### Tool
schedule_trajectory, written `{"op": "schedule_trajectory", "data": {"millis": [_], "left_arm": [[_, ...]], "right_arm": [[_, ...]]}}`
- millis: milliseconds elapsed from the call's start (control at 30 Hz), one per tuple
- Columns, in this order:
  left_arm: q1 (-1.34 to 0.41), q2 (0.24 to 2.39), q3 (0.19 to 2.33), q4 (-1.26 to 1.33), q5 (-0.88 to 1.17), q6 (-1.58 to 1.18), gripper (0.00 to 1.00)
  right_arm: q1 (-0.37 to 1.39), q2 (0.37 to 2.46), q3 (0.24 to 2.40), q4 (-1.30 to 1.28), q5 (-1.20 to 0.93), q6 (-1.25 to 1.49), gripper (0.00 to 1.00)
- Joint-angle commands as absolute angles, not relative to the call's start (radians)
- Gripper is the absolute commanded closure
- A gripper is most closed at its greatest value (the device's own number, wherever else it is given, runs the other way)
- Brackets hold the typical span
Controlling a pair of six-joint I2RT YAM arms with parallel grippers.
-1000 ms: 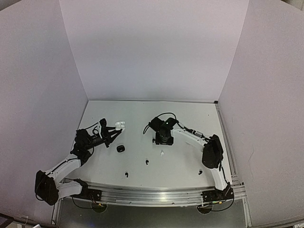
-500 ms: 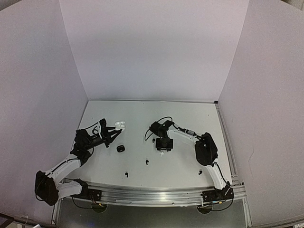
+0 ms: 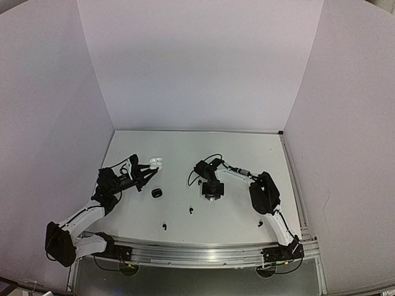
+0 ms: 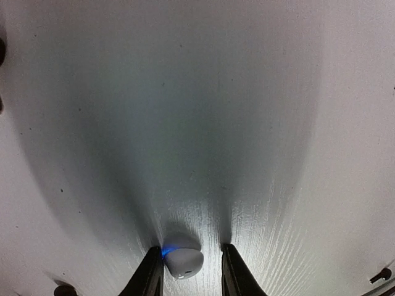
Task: Insert the wireless bluetooth earbuds into the charging case
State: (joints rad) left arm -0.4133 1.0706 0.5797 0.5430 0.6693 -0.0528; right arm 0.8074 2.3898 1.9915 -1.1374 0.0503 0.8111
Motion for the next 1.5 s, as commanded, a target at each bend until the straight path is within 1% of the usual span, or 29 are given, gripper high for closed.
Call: {"op": "schedule_trajectory", "data": {"millis": [0, 100, 200, 400, 500, 567, 600, 800, 933, 1033, 1167, 1233, 1300, 1333, 1467], "left_arm": [[-0.416, 1.052, 0.586, 0.579, 0.677, -0.047, 1.00], [-0.416, 1.049, 0.586, 0.576, 0.676, -0.044, 1.00], [-0.416, 1.047, 0.585, 0.574, 0.677, -0.043, 1.00], [-0.416, 1.049, 0.584, 0.572, 0.678, -0.041, 1.00], [-0.416, 1.048, 0.584, 0.572, 0.679, -0.041, 1.00], [-0.416, 1.048, 0.584, 0.570, 0.678, -0.041, 1.00], [-0.416, 1.047, 0.584, 0.570, 0.678, -0.041, 1.00], [-0.416, 1.042, 0.582, 0.571, 0.675, -0.038, 1.00], [-0.416, 1.041, 0.580, 0.599, 0.656, -0.017, 1.00], [-0.416, 1.043, 0.578, 0.637, 0.628, 0.056, 1.00], [-0.416, 1.064, 0.571, 0.733, 0.567, 0.112, 1.00], [-0.416, 1.080, 0.568, 0.785, 0.554, 0.108, 1.00], [-0.416, 1.096, 0.560, 0.835, 0.547, 0.089, 1.00], [-0.416, 1.104, 0.558, 0.858, 0.547, 0.075, 1.00], [-0.418, 1.125, 0.551, 0.913, 0.553, 0.071, 1.00]], "right_arm": [[0.807, 2.415, 2.017, -1.150, 0.035, 0.800, 0.72], [0.807, 2.418, 2.009, -1.148, 0.036, 0.797, 0.75], [0.808, 2.416, 2.004, -1.143, 0.044, 0.794, 0.81], [0.804, 2.426, 2.002, -1.138, 0.045, 0.783, 0.85], [0.803, 2.426, 2.000, -1.137, 0.046, 0.777, 0.90], [0.802, 2.421, 1.999, -1.136, 0.047, 0.769, 0.98], [0.802, 2.417, 2.002, -1.135, 0.047, 0.765, 1.00], [0.801, 2.336, 2.087, -1.116, 0.067, 0.711, 1.00], [0.802, 2.229, 2.155, -1.047, 0.088, 0.664, 1.00], [0.817, 2.101, 2.143, -0.881, 0.120, 0.616, 1.00], [0.888, 1.931, 2.054, -0.555, 0.226, 0.478, 1.00], [0.927, 1.882, 1.989, -0.357, 0.239, 0.414, 1.00], [0.952, 1.862, 1.931, -0.171, 0.197, 0.384, 1.00], [0.965, 1.866, 1.923, -0.117, 0.180, 0.373, 1.00], [1.013, 1.936, 1.990, 0.029, 0.107, 0.317, 1.00]]}}
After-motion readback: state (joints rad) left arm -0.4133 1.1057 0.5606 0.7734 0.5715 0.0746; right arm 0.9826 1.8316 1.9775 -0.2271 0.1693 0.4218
